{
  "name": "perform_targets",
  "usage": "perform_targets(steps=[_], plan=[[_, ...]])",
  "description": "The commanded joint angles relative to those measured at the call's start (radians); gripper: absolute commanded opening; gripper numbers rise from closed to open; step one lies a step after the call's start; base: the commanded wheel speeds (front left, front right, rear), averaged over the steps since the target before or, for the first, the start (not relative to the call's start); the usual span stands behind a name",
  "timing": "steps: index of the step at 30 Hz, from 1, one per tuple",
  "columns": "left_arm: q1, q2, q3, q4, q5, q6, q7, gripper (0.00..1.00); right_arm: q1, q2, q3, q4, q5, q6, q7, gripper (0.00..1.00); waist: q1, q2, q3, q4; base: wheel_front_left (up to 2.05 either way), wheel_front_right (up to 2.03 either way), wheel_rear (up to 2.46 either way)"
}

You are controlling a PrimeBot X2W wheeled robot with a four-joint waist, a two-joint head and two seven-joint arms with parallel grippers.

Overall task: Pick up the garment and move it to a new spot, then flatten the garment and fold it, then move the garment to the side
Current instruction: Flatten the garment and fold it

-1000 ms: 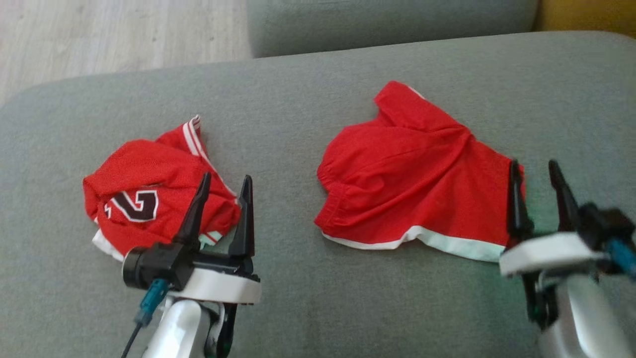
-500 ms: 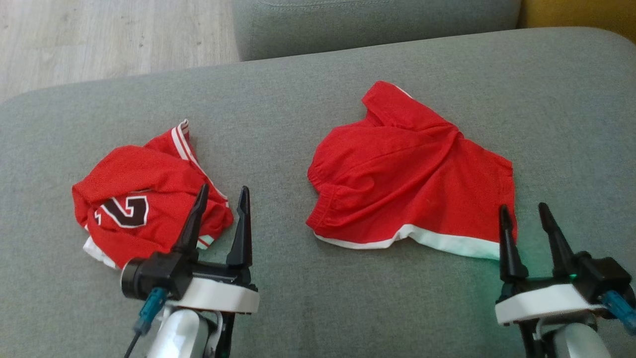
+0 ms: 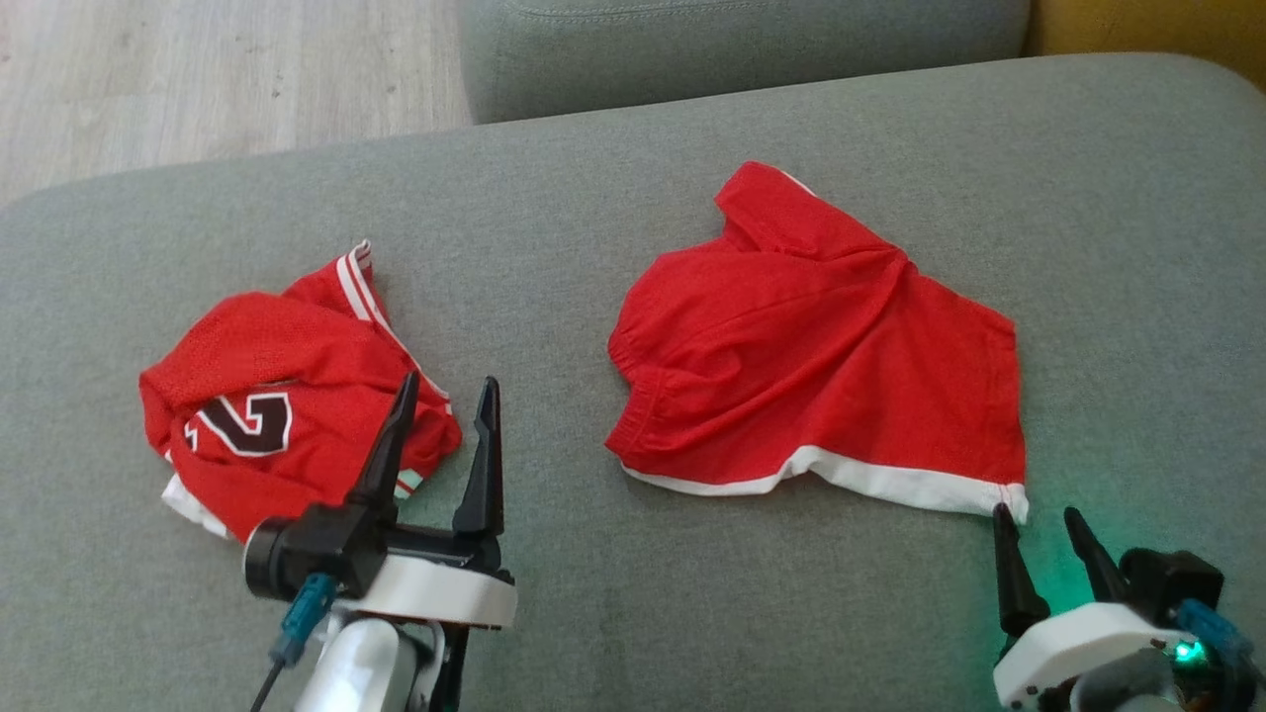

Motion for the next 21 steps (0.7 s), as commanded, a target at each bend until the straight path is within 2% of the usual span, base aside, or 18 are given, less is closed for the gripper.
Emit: perform_targets(steps=[1, 16, 17, 18, 19, 20, 21], plan=[[-0.034, 0.0, 0.025, -0.028, 0.002, 0.003, -0.01, 1.0, -0.023, -0.007, 0.03, -0.019, 0.005, -0.001, 0.001, 1.0, 0.0, -0.0001, 0.004, 0.002, 0.0, 0.0, 0.0], [-0.05, 0.0, 0.027, -0.02, 0.013, -0.002, -0.01, 1.0, -0.066, -0.007, 0.068, 0.026, 0.005, -0.001, -0.001, 1.0, 0.0, -0.0001, 0.032, 0.014, 0.0, 0.0, 0.0], [-0.05, 0.0, 0.028, -0.019, 0.013, -0.002, -0.01, 1.0, -0.067, -0.007, 0.071, 0.029, 0.004, -0.001, -0.003, 0.87, 0.0, -0.0001, 0.031, 0.014, 0.0, 0.0, 0.0], [-0.049, 0.0, 0.029, -0.018, 0.014, -0.003, -0.01, 1.0, -0.068, -0.007, 0.073, 0.031, 0.0, -0.001, -0.007, 0.49, 0.0, -0.0001, 0.03, 0.013, 0.0, 0.0, 0.0], [-0.049, 0.0, 0.03, -0.016, 0.014, -0.003, -0.01, 1.0, -0.069, -0.007, 0.072, 0.031, -0.005, -0.001, -0.011, 0.31, 0.0, -0.0001, 0.029, 0.012, 0.0, 0.0, 0.0], [-0.048, 0.0, 0.031, -0.015, 0.015, -0.004, -0.01, 1.0, -0.07, -0.007, 0.07, 0.031, -0.011, -0.001, -0.016, 0.0, 0.0, -0.0001, 0.027, 0.011, 0.0, 0.0, 0.0], [-0.047, 0.0, 0.031, -0.012, 0.015, -0.006, -0.01, 1.0, -0.07, -0.007, 0.068, 0.031, -0.019, -0.001, -0.02, 0.0, 0.0, -0.0001, 0.025, 0.009, 0.0, 0.0, 0.0]])
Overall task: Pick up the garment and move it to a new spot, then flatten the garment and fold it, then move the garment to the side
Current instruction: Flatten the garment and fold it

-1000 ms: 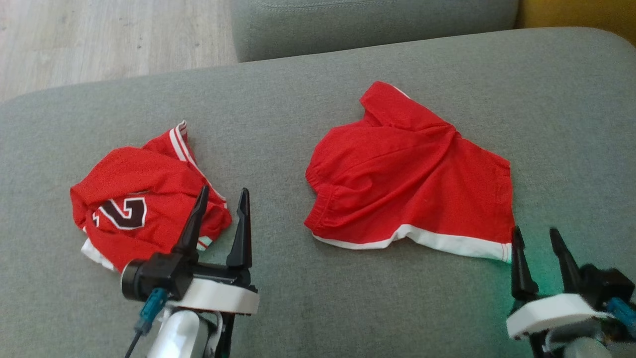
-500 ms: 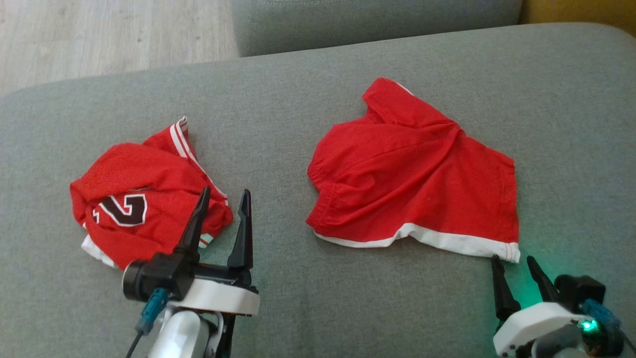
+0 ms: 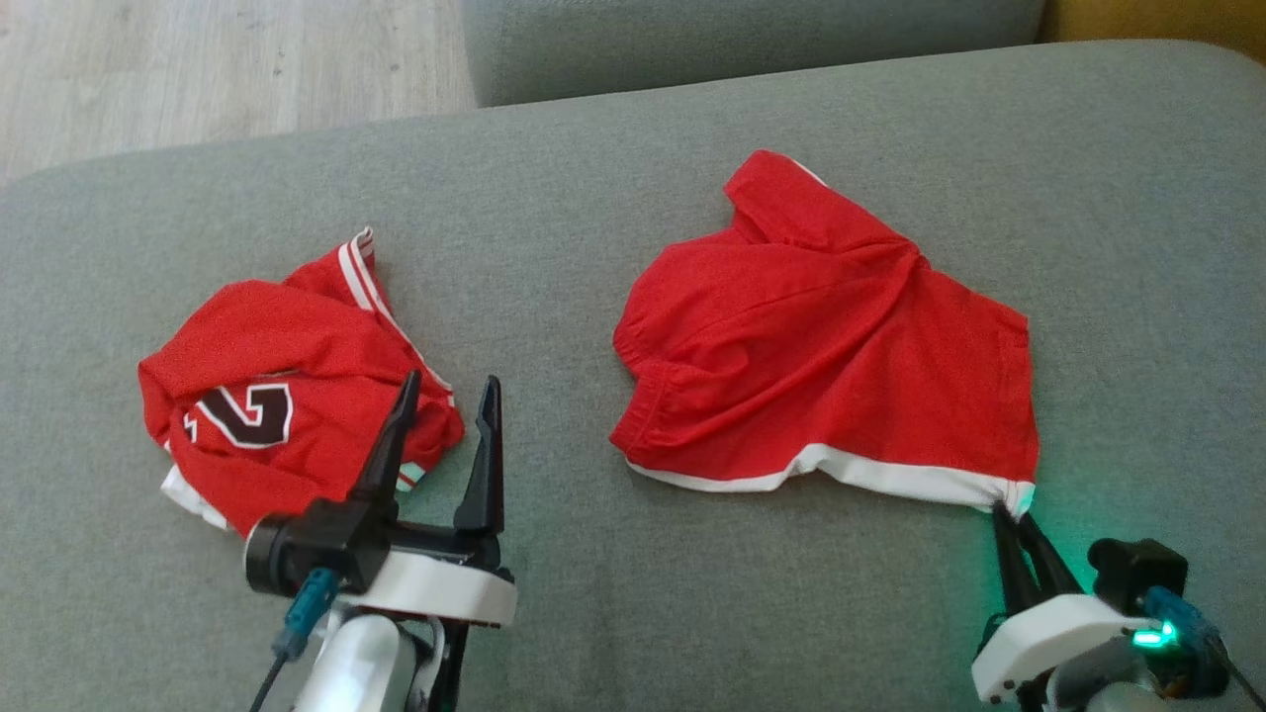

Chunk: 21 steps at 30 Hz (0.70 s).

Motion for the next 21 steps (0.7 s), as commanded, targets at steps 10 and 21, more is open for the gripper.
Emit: perform_targets(steps=[10, 21], plan=[[-0.045, 0.01, -0.041, 0.081, 0.049, -0.065, -0.009, 1.0, -0.026, -0.006, -0.051, -0.047, -0.062, -0.001, -0.016, 0.0, 0.0, 0.0, -0.007, -0.016, 0.0, 0.0, 0.0], [-0.187, 0.077, -0.322, 0.264, 0.023, -0.102, 0.046, 1.0, -0.058, -0.006, -0.136, -0.057, -0.1, -0.001, 0.013, 0.0, 0.0, 0.0, 0.048, -0.036, 0.0, 0.0, 0.0]])
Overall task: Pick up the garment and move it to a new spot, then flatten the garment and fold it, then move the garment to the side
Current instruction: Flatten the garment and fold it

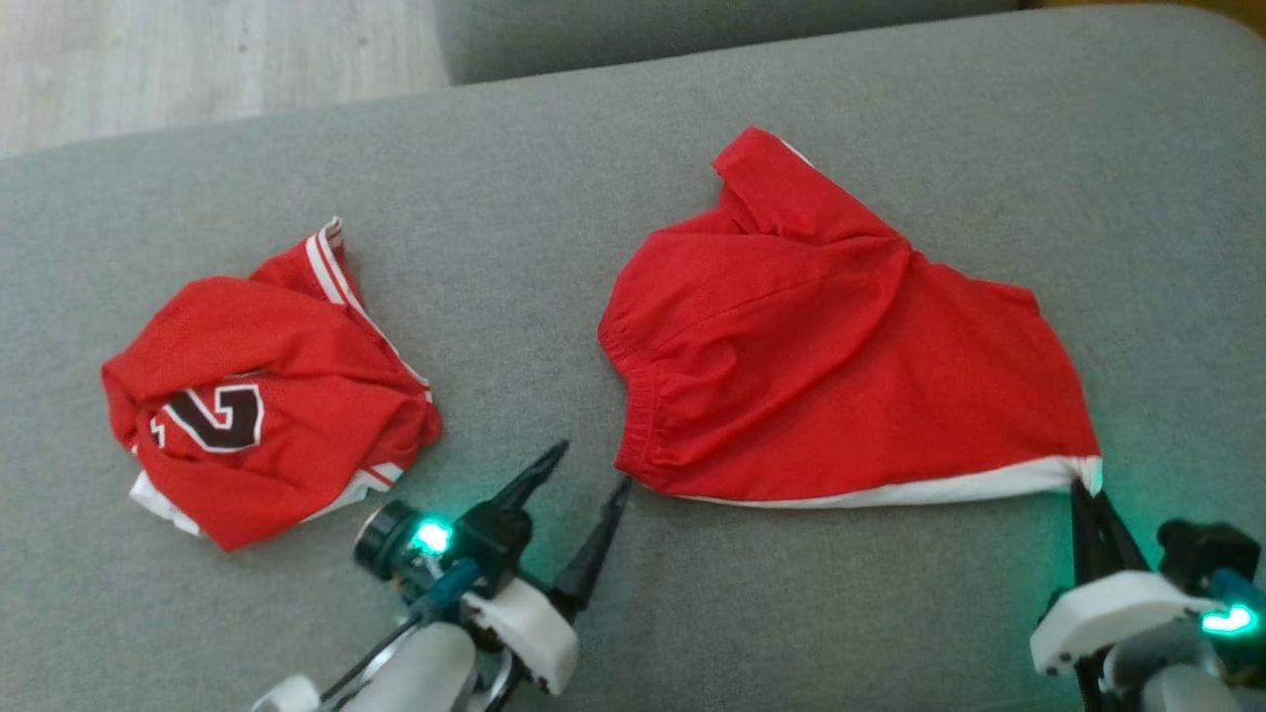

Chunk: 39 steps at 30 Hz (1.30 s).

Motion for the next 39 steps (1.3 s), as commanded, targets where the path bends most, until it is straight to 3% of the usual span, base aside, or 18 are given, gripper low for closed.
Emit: perform_targets(steps=[1, 7, 11, 18, 31, 39], plan=[[-0.062, 0.016, -0.02, -0.008, -0.028, -0.005, 0.0, 1.0, -0.043, -0.009, 0.02, -0.031, 0.001, -0.001, -0.001, 0.0, 0.0, 0.0, 0.017, -0.009, 0.0, 0.0, 0.0], [-0.157, 0.056, -0.181, 0.045, -0.062, -0.006, -0.004, 1.0, -0.064, -0.009, 0.026, -0.027, 0.007, -0.001, 0.0, 0.0, 0.0, 0.0, 0.05, -0.027, 0.0, 0.0, 0.0], [-0.205, 0.068, -0.228, 0.076, -0.062, -0.006, -0.023, 1.0, -0.072, -0.009, 0.029, -0.021, 0.011, -0.001, -0.003, 0.0, 0.0, 0.0, 0.06, -0.035, 0.0, 0.0, 0.0], [-0.245, 0.068, -0.247, 0.093, -0.041, -0.003, -0.047, 1.0, -0.079, -0.009, 0.033, -0.009, 0.018, -0.001, -0.006, 0.0, 0.0, 0.0, 0.068, -0.043, 0.0, 0.0, 0.0], [-0.231, 0.085, -0.215, 0.006, -0.005, 0.062, -0.056, 1.0, -0.091, -0.009, 0.033, 0.024, 0.029, -0.001, -0.013, 0.0, 0.0, 0.0, 0.065, -0.047, 0.0, 0.0, 0.0], [-0.232, 0.096, -0.243, -0.02, 0.018, 0.036, -0.056, 1.0, -0.099, -0.009, 0.037, 0.032, 0.027, -0.001, -0.012, 0.0, 0.0, 0.0, 0.07, -0.048, 0.0, 0.0, 0.0]])
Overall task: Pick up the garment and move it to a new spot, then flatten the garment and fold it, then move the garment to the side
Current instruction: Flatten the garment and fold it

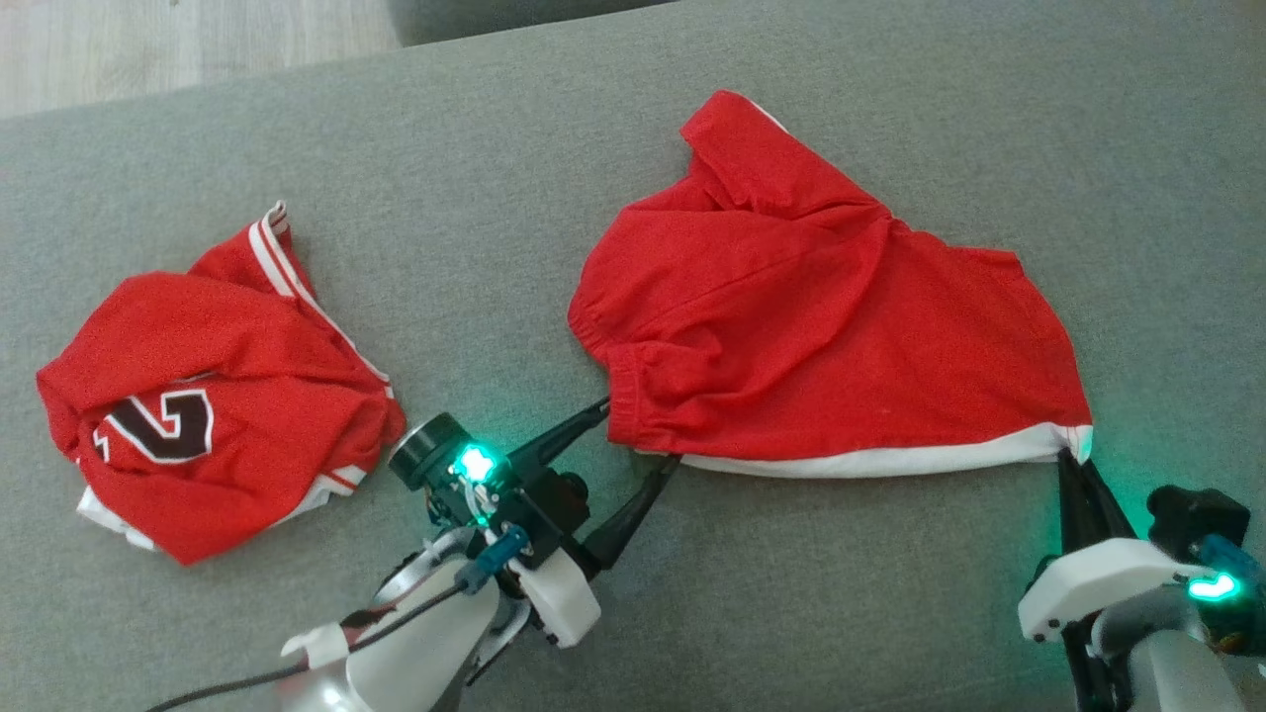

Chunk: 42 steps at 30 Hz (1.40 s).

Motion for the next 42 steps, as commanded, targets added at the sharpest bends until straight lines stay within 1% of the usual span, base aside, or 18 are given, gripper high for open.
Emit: perform_targets(steps=[1, 5, 6, 7, 8, 13, 20, 25, 28, 30, 35, 38, 42], plan=[[-0.027, 0.018, 0.02, -0.029, 0.011, -0.002, -0.009, 1.0, -0.027, -0.009, 0.027, -0.02, 0.006, -0.001, -0.009, 0.0, 0.0, 0.0, 0.002, -0.001, 0.0, 0.0, 0.0], [-0.03, 0.014, 0.007, -0.025, 0.008, -0.013, -0.009, 1.0, -0.032, -0.009, 0.031, -0.016, 0.008, -0.001, -0.009, 0.0, 0.0, 0.0, 0.003, -0.004, 0.0, 0.0, 0.0], [-0.03, 0.013, 0.004, -0.023, 0.005, -0.016, -0.009, 0.71, -0.032, -0.009, 0.032, -0.015, 0.008, -0.001, -0.009, 0.0, 0.0, 0.0, 0.002, -0.005, 0.0, 0.0, 0.0], [-0.031, 0.013, 0.002, -0.021, 0.004, -0.018, -0.009, 0.32, -0.032, -0.009, 0.033, -0.014, 0.007, -0.001, -0.009, 0.0, 0.0, 0.0, 0.001, -0.005, 0.0, 0.0, 0.0], [-0.031, 0.012, 0.0, -0.02, 0.002, -0.02, -0.009, 0.0, -0.032, -0.009, 0.033, -0.013, 0.007, -0.001, -0.009, 0.0, 0.0, 0.0, 0.0, -0.004, 0.0, 0.0, 0.0], [-0.025, 0.014, -0.011, -0.001, -0.012, -0.027, -0.009, 0.0, -0.031, -0.009, 0.032, -0.014, 0.006, -0.001, -0.014, 0.0, 0.0, 0.0, -0.017, 0.006, 0.0, 0.0, 0.0], [-0.021, 0.021, -0.008, 0.031, -0.051, -0.032, -0.006, 0.0, -0.041, -0.009, 0.052, -0.049, 0.012, -0.001, -0.031, 0.0, 0.0, 0.0, -0.051, 0.024, 0.0, 0.0, 0.0], [-0.07, 0.051, -0.003, 0.02, -0.1, -0.038, 0.035, 0.0, -0.076, -0.009, 0.09, -0.122, 0.026, -0.001, -0.028, 0.0, 0.0, 0.0, -0.09, 0.033, 0.0, 0.0, 0.0], [-0.152, 0.086, -0.001, -0.015, -0.116, -0.04, 0.067, 0.0, -0.122, -0.011, 0.107, -0.188, 0.019, -0.001, -0.009, 0.0, 0.0, 0.0, -0.116, 0.036, 0.0, 0.0, 0.0], [-0.223, 0.108, -0.019, -0.042, -0.13, -0.041, 0.102, 0.0, -0.163, -0.026, 0.123, -0.231, 0.031, -0.001, 0.014, 0.0, 0.0, 0.0, -0.135, 0.038, 0.0, 0.0, 0.0], [-0.433, 0.154, -0.083, -0.085, -0.229, -0.041, 0.205, 0.0, -0.299, -0.096, 0.174, -0.312, 0.085, -0.001, 0.086, 0.0, 0.0, 0.0, -0.175, 0.038, 0.0, 0.0, 0.0], [-0.549, 0.16, -0.111, -0.073, -0.293, -0.041, 0.24, 0.0, -0.38, -0.131, 0.199, -0.335, 0.111, -0.001, 0.124, 0.0, 0.0, 0.0, -0.196, 0.035, 0.0, 0.0, 0.0], [-0.657, 0.163, -0.142, -0.03, -0.365, -0.041, 0.247, 0.0, -0.454, -0.163, 0.223, -0.358, 0.12, -0.001, 0.163, 0.0, 0.0, 0.0, -0.231, 0.029, 0.0, 0.0, 0.0]])
